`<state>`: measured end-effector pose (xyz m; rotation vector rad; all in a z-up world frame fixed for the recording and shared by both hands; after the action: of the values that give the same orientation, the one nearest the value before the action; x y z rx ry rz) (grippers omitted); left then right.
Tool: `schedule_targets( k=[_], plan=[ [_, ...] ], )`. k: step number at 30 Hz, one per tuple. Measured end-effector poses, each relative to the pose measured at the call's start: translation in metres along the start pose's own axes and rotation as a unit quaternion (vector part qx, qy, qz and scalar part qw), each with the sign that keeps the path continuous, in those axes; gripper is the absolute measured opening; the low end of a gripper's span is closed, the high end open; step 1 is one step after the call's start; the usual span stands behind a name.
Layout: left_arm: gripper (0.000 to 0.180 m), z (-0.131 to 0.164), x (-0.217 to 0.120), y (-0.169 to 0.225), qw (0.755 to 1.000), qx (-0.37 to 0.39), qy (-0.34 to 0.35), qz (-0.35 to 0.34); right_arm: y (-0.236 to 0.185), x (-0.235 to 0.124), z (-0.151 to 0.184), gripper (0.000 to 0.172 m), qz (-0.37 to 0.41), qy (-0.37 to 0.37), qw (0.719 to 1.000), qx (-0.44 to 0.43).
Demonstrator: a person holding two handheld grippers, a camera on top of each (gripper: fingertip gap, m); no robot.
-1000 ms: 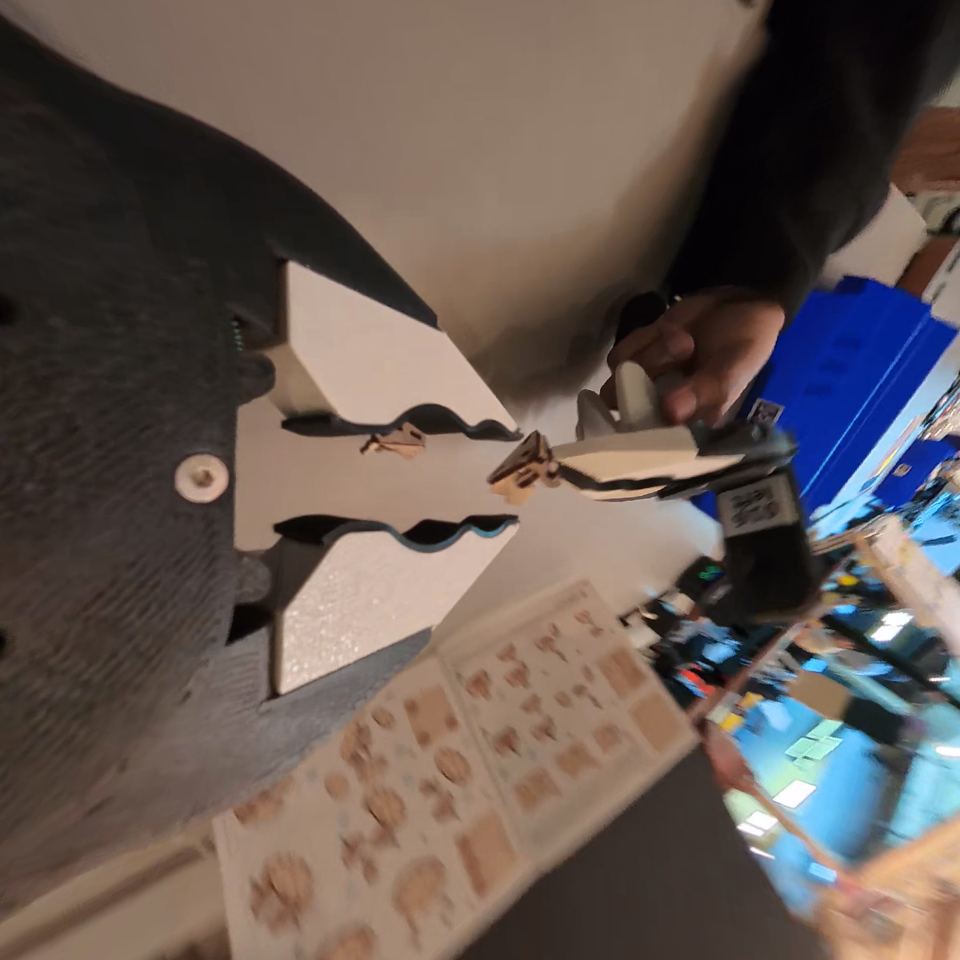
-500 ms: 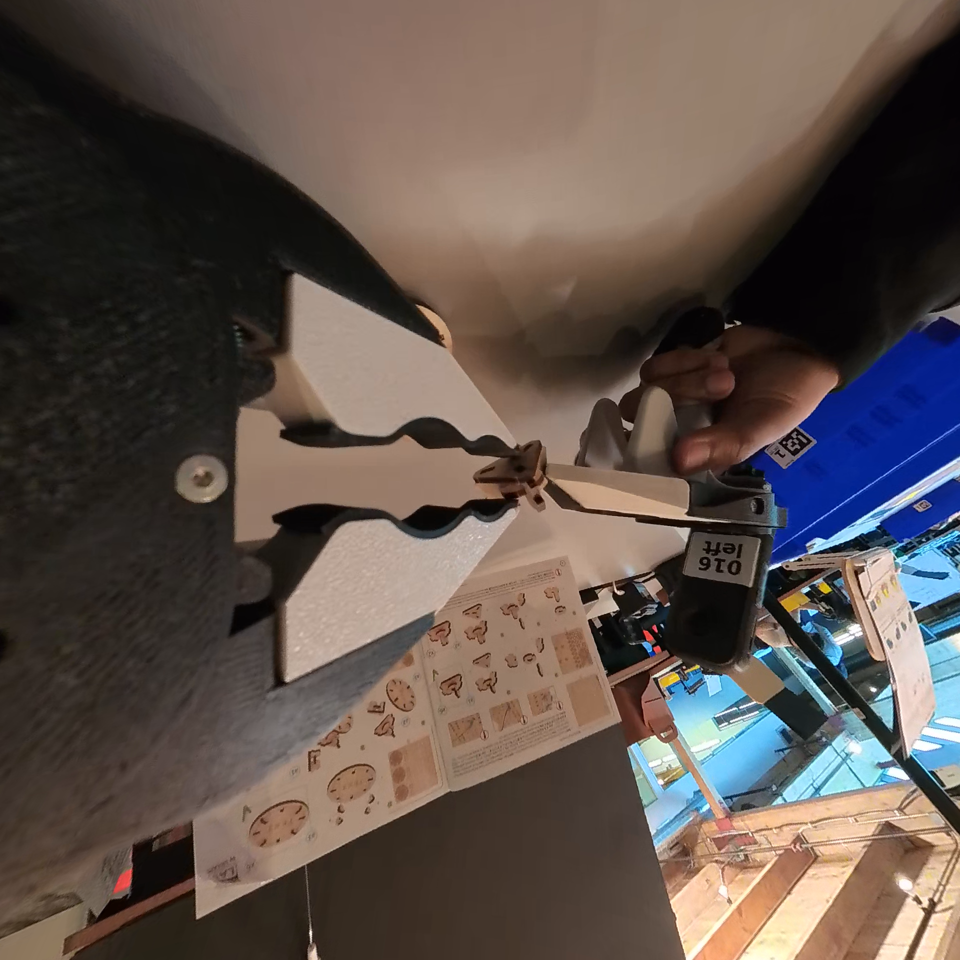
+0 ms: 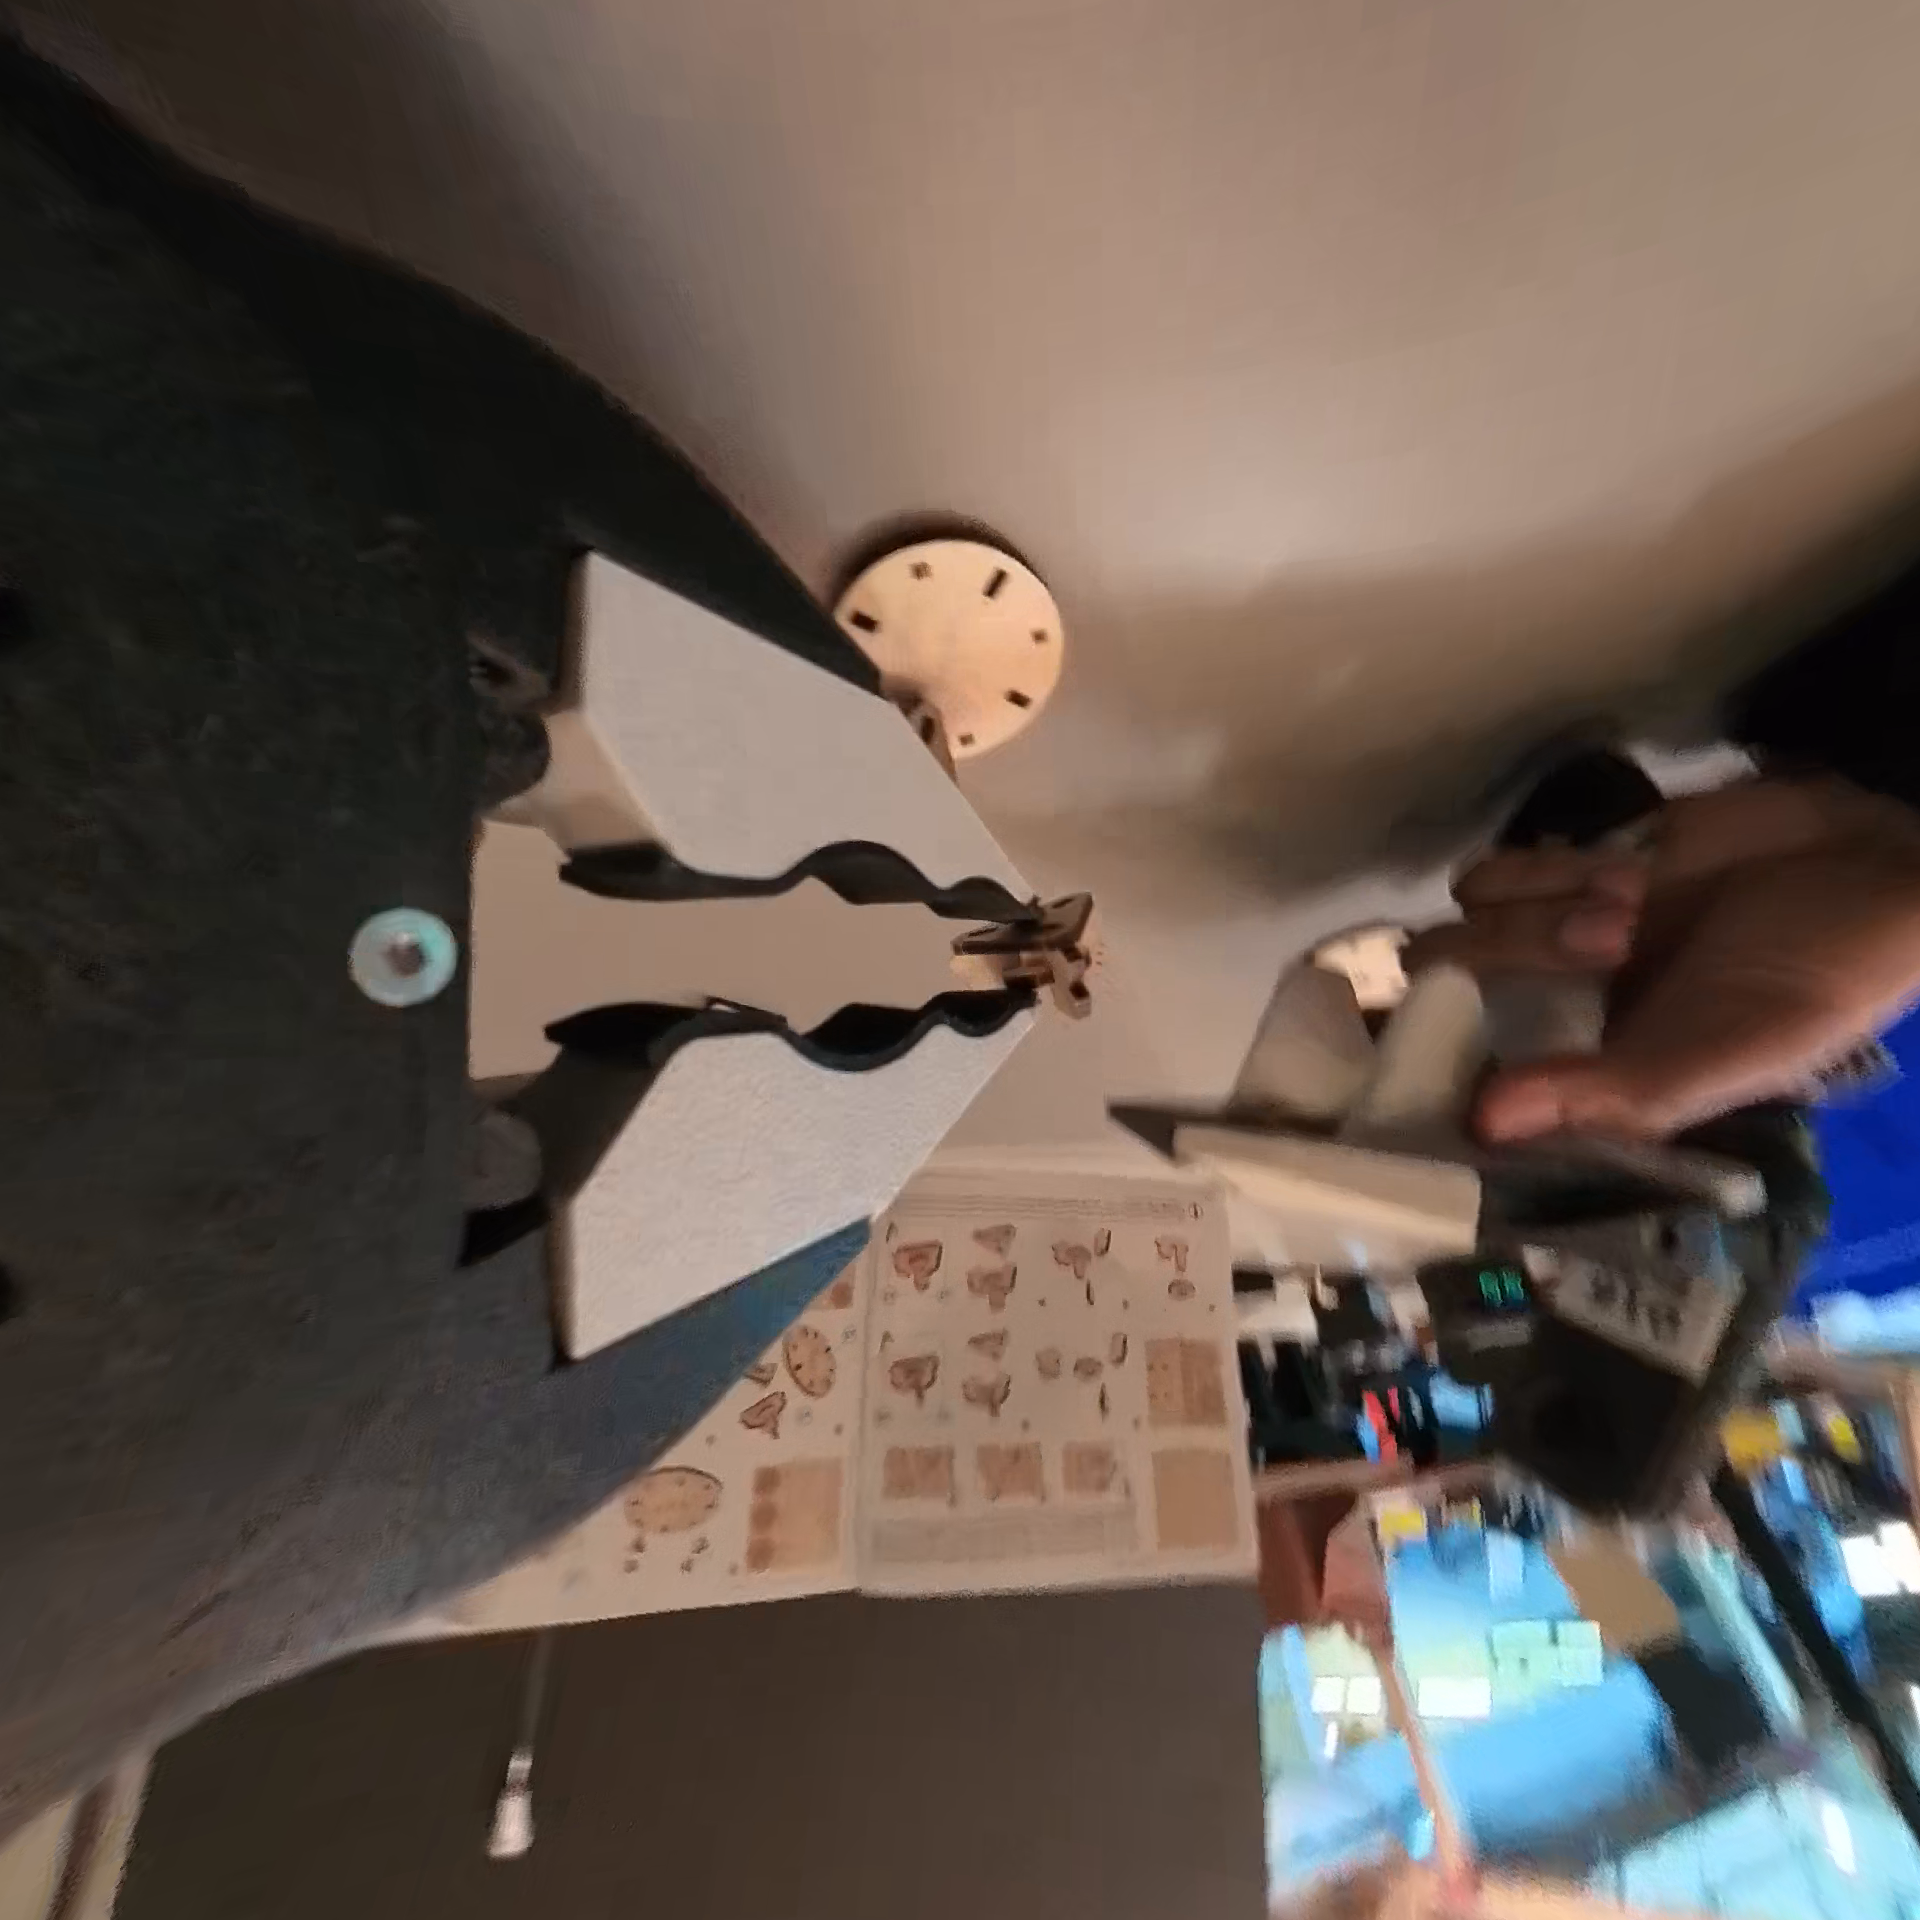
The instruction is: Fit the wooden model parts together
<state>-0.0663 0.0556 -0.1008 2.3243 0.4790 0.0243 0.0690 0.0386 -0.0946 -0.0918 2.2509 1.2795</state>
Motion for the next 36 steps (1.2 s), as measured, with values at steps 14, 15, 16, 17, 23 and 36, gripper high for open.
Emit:
schedule_targets(
  k=[14, 15, 16, 17, 23, 36],
  plan=[
    [0.03, -0.032, -0.038, 0.004, 0.994, -0.013, 0.106, 0.001, -0.014, 0.041, -0.024, 0.01, -0.467, -0.198, 0.811, -0.292],
    [0.03, -0.033, -0.039, 0.006, 0.994, -0.013, 0.109, 0.004, -0.015, 0.043, -0.027, 0.01, -0.479, -0.208, 0.799, -0.3],
    [0.03, -0.034, -0.04, 0.007, 0.994, -0.012, 0.113, 0.007, -0.014, 0.044, -0.028, 0.01, -0.486, -0.22, 0.786, -0.313],
    [0.03, -0.036, -0.04, 0.009, 0.993, -0.01, 0.115, 0.011, -0.014, 0.045, -0.029, 0.01, -0.491, -0.229, 0.775, -0.326],
    [0.03, -0.04, -0.039, 0.02, 0.992, 0.0, 0.119, 0.029, -0.013, 0.05, -0.032, 0.01, -0.523, -0.258, 0.743, -0.329],
    [0.03, -0.042, -0.04, 0.022, 0.992, 0.002, 0.124, 0.028, -0.017, 0.057, -0.028, 0.01, -0.544, -0.266, 0.718, -0.344]
  ],
)
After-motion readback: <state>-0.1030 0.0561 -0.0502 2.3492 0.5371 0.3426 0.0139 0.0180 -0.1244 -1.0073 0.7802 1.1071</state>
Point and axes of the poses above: each gripper's, where its closed fingertips meet, x out along the fingers, z out of its underside, y = z × x across the jaws, the point moved 5 cm from there along -x, back along the fingers, and after that the axes turned 4 degrees about -y, right-handed, at the moved point
